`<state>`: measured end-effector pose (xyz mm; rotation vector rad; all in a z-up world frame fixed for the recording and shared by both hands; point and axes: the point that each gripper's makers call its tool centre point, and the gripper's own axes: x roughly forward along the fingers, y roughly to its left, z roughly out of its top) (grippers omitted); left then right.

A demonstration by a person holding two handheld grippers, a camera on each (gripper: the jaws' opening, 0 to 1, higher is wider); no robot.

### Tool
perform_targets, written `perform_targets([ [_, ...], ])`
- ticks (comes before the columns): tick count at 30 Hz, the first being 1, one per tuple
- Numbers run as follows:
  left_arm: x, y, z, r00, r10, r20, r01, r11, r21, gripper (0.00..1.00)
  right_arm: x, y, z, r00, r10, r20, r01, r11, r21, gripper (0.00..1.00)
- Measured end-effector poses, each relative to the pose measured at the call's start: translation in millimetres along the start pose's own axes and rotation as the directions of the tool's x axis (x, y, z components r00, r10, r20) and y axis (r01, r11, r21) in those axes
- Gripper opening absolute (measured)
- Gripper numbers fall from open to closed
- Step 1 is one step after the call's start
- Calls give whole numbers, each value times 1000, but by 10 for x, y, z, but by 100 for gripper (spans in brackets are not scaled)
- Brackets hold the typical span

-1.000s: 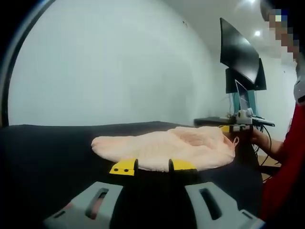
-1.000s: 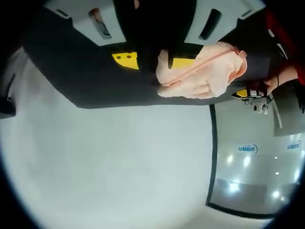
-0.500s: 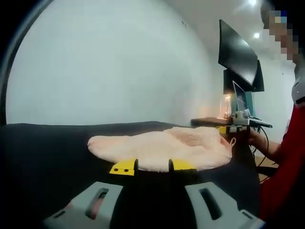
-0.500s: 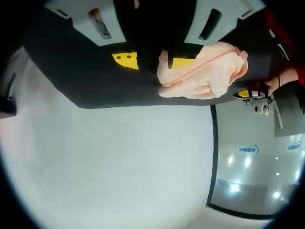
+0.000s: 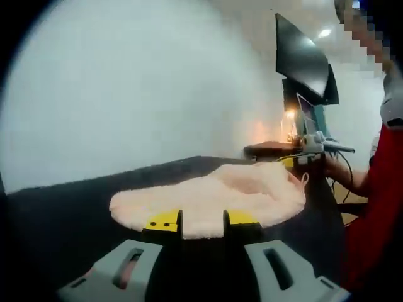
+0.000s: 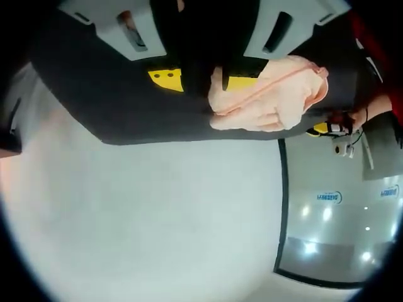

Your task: Fold the towel on the table until its edges align and the towel forms a compact rectangular stack.

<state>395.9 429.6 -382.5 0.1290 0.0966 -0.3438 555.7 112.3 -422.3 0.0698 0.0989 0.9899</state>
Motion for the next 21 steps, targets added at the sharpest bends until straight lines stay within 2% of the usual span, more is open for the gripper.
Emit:
perform_targets([
  [2,135,71,221,998,-60,-3,60,997,51,28,0,8,0,1000,4,0,-4,1000,-8,20],
  [4,290,127,344,991,-127,-40,131,987,92,30,8,17,-8,1000,12,-5,-12,1000,-11,20],
  [5,384,169,419,988,-148,-33,151,983,108,31,10,17,-9,1000,13,-6,-13,1000,-11,20],
  [7,577,244,472,980,-194,-41,195,980,28,31,11,14,-4,1000,13,-4,-13,1000,-9,20],
  [8,675,267,472,974,-222,-48,223,975,14,31,10,10,-1,1000,12,-2,-12,1000,-8,20],
  [12,1009,316,309,948,-297,-117,299,954,3,28,17,6,-6,1000,17,-4,-17,1000,-9,20],
  [14,1152,345,158,931,-323,-171,329,944,5,28,20,10,-11,1000,19,-8,-19,1000,-9,20],
  [15,1211,357,103,923,-339,-181,344,939,-1,28,17,19,-11,1000,19,-8,-19,1000,-9,20],
  [18,1338,386,-71,902,-373,-219,374,927,-37,29,16,21,-12,1000,20,-7,-21,1000,-7,20],
  [20,1381,347,-196,877,-406,-256,410,911,-40,29,17,25,-16,1000,23,-10,-23,1000,-9,20],
  [21,1399,347,-236,870,-414,-268,419,907,-38,29,19,26,-19,1000,25,-11,-25,1000,-10,20],
])
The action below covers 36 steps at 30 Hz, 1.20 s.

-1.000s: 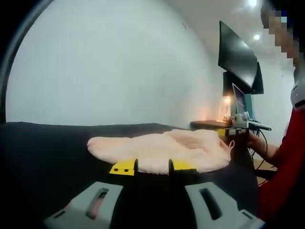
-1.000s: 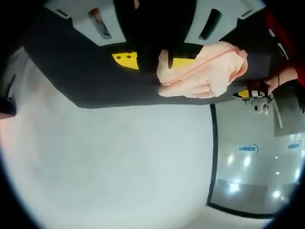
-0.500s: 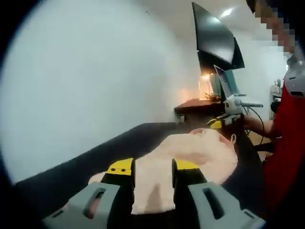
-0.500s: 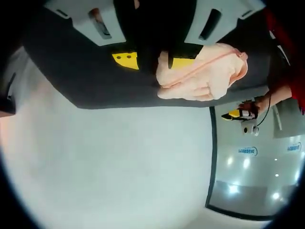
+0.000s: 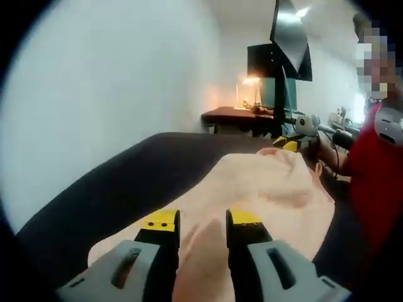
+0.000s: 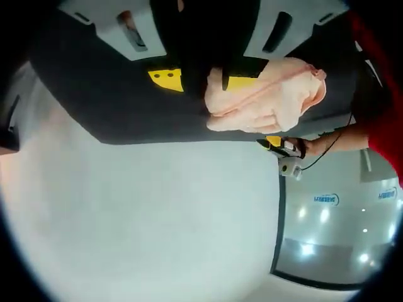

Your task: Fold the towel on the table until its edges align and the towel forms a compact rectangular stack.

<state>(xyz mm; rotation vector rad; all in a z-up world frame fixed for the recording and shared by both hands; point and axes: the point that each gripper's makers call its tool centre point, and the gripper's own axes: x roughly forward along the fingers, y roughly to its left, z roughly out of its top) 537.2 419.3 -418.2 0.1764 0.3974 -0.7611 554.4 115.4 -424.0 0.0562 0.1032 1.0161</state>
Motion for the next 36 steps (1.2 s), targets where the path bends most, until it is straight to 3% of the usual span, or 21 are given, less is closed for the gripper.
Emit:
perform_targets([
  [6,95,-92,-108,993,-88,-72,90,996,20,28,-10,13,6,1000,-1,2,1,1000,-1,20],
  [10,155,-143,-207,985,-105,-139,107,994,11,25,-15,17,4,1000,-1,0,1,1000,-1,20],
  [13,150,-159,-233,978,-114,-174,132,987,94,2,-19,13,6,1000,-2,1,2,1000,1,20],
  [14,154,-154,-230,978,-101,-182,121,988,101,2,-21,14,7,1000,-2,1,2,1000,2,20],
  [19,96,-244,-129,977,-132,-168,152,982,111,2,-24,8,8,1000,-4,1,4,1000,1,20],
  [22,23,-312,6,979,-158,-129,174,976,130,2,-24,5,11,1000,-5,1,5,1000,2,20],
  [25,10,-153,197,991,-116,-65,123,985,119,13,-20,8,7,1000,-5,-2,5,1000,-2,20],
  [27,18,-170,198,981,-181,-69,185,981,57,18,-16,11,2,1000,-6,-6,6,1000,-6,20],
  [30,102,-139,58,963,-233,-135,240,970,34,19,-14,9,-2,1000,-8,-8,8,1000,-7,20],
  [31,142,-133,60,962,-242,-126,249,967,45,23,-14,9,-3,1000,-7,-8,7,1000,-6,20],
  [33,199,-193,90,955,-284,-89,284,959,-11,29,-12,12,-6,1000,-6,-9,6,1000,-6,20],
  [36,222,-333,60,934,-343,-99,345,938,10,25,-10,15,-8,1000,-6,-11,6,1000,-9,20],
])
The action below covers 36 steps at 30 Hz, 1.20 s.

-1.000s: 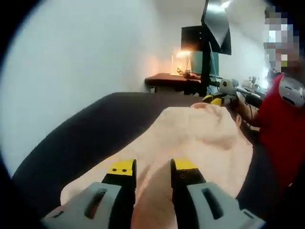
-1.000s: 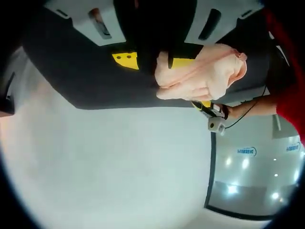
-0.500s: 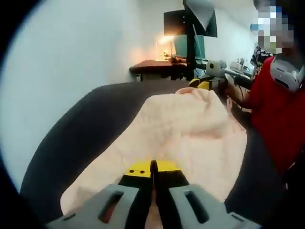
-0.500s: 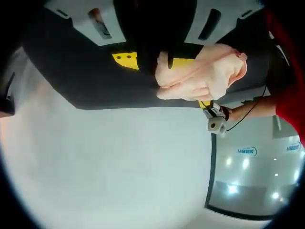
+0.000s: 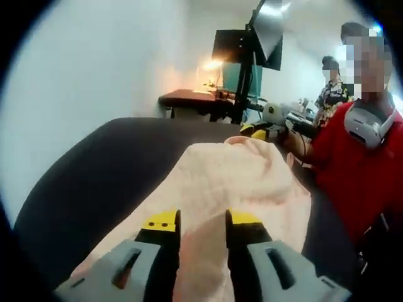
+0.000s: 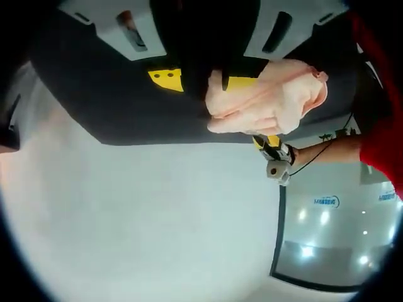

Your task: Fold the towel on the table until its edges align and the towel forms a compact rectangular stack.

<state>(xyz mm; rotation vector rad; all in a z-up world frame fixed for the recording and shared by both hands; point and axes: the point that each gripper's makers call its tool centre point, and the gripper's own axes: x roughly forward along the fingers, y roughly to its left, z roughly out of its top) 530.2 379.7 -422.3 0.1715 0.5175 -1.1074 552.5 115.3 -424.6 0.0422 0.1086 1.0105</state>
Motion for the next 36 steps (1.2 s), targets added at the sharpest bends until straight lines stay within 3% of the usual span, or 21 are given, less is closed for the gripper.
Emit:
perform_targets([
  [2,43,-75,-59,999,-40,-31,39,999,-28,23,1,0,-2,1000,0,-1,0,1000,0,20],
  [4,76,-76,-179,994,-46,-99,44,999,-25,23,0,-5,3,1000,-1,2,1,1000,2,20],
  [11,207,-93,-310,989,-58,-136,49,996,-71,22,3,-21,9,1000,-2,2,2,1000,2,20],
  [16,137,-172,-347,985,-56,-166,45,996,-73,2,-1,-28,18,1000,-1,6,1,1000,7,20],
  [19,78,-174,-357,985,-35,-167,23,997,-71,2,-1,-31,22,1000,-2,7,2,1000,6,20],
  [23,-59,-178,-272,992,6,-127,-9,1000,-26,2,-6,-36,25,1000,-4,8,4,1000,8,20],
  [26,-127,-72,-279,991,45,-130,-46,999,2,11,-2,-31,15,1000,-5,2,5,1000,1,20],
  [29,-154,112,-380,981,79,-175,-83,996,-20,23,-3,-36,13,1000,-8,0,8,1000,3,20],
  [32,-125,173,-498,968,77,-240,-86,996,-25,25,0,-38,3,1000,-7,-5,7,1000,2,20],
  [35,-81,156,-490,967,56,-250,-68,997,-38,20,1,-36,1,1000,-7,-6,7,1000,2,20],
  [36,-83,131,-493,965,51,-257,-61,998,-31,14,1,-38,4,1000,-7,-4,7,1000,4,20],
])
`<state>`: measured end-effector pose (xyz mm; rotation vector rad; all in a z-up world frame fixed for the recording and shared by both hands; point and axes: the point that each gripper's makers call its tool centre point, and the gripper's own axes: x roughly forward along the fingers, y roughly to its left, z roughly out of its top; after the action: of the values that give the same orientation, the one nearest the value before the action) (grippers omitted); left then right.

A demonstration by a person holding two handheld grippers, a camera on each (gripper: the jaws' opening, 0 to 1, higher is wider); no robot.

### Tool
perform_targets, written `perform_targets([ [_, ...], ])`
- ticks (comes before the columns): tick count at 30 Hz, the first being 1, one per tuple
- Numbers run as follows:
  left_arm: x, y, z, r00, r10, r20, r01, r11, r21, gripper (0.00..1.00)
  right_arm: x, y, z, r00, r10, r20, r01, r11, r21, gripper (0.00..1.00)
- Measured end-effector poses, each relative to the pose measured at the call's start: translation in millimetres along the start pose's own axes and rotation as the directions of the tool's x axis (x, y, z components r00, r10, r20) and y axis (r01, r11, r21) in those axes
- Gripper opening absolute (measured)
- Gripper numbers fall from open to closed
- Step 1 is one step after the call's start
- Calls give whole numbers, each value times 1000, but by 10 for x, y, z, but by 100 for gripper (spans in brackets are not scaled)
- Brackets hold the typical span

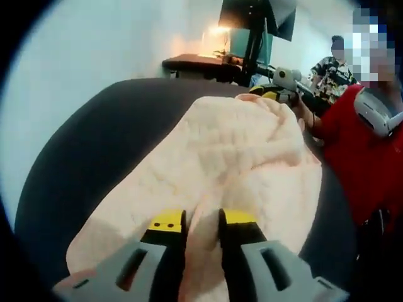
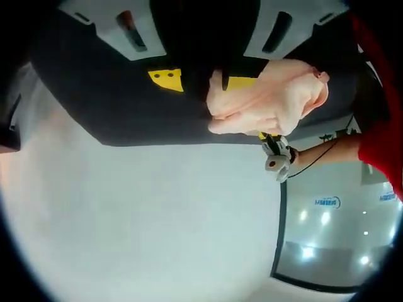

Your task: Fold the towel on the table until its edges align and the towel forms a compact rectangular stack.

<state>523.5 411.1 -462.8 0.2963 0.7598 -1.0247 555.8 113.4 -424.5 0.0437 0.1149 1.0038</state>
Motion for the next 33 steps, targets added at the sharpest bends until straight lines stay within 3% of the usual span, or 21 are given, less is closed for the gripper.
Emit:
perform_targets([
  [4,-105,-78,47,1000,-2,26,1,999,38,4,-3,-6,7,1000,1,4,-1,1000,7,20],
  [7,-275,-115,255,989,43,141,-55,995,84,3,-4,-1,11,1000,2,7,-2,1000,8,20],
  [9,-453,-223,432,970,50,240,-76,992,101,2,-6,0,14,1000,1,9,-1,1000,9,20],
  [10,-585,-269,534,952,80,296,-118,987,112,2,-5,2,16,1000,2,9,-2,1000,10,20],
  [13,-846,-384,663,918,126,377,-193,970,146,2,-4,4,17,1000,0,9,-1,1000,9,20],
  [16,-1078,-672,789,872,149,467,-251,954,166,1,-4,2,17,1000,-1,10,1,1000,11,20],
  [18,-1228,-806,825,839,187,512,-315,933,175,1,-4,3,19,1000,-1,11,1,1000,13,20],
  [20,-1382,-891,829,807,249,536,-401,897,188,0,-5,0,22,1000,-2,12,2,1000,15,20],
  [23,-1677,-1187,911,734,261,627,-458,872,174,0,-16,-2,46,1000,-3,24,2,1000,25,20],
  [25,-1877,-1326,915,692,302,656,-522,837,164,0,-24,12,63,999,2,33,-3,1000,30,20],
  [27,-2035,-1438,880,665,332,669,-562,813,155,0,-29,31,76,999,5,39,-6,1000,27,20],
  [28,-2097,-1517,863,648,336,684,-569,810,142,0,-31,37,82,999,6,41,-7,1000,25,20],
  [32,-2253,-1570,690,624,382,682,-597,796,101,0,-39,39,105,999,3,52,-5,1000,26,20],
  [33,-2299,-1572,645,613,399,682,-610,787,88,0,-42,37,115,998,3,58,-4,1000,30,20],
])
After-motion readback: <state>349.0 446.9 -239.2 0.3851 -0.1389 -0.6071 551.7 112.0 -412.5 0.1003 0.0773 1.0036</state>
